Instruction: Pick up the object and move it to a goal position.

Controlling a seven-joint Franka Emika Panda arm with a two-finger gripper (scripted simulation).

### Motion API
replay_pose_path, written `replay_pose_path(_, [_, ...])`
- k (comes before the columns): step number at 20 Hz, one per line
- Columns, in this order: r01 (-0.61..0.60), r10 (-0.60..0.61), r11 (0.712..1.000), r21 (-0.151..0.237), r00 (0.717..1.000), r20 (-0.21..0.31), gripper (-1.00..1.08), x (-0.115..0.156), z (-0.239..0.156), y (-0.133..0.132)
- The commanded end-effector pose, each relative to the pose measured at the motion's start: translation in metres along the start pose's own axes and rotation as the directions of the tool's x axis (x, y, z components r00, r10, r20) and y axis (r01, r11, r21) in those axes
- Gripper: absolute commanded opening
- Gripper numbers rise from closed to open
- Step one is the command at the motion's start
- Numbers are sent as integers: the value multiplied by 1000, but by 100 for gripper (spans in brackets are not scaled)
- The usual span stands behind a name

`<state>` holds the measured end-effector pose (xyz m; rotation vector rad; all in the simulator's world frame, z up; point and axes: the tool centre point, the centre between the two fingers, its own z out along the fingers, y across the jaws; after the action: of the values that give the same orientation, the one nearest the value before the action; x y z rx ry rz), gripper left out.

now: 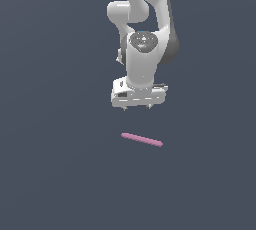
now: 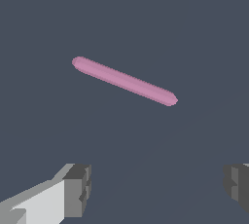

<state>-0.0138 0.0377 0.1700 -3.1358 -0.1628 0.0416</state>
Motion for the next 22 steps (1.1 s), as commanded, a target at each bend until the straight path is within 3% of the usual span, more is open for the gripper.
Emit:
replay_pose_path(1, [8,-8,1000,0,1000,0,100,1,1,0])
replay_pose_path(14, [188,-188,982,-10,982,1,100,14,15,-2])
replay_pose_path(22, [398,-398,917,-17,917,3,100,29,34,-6])
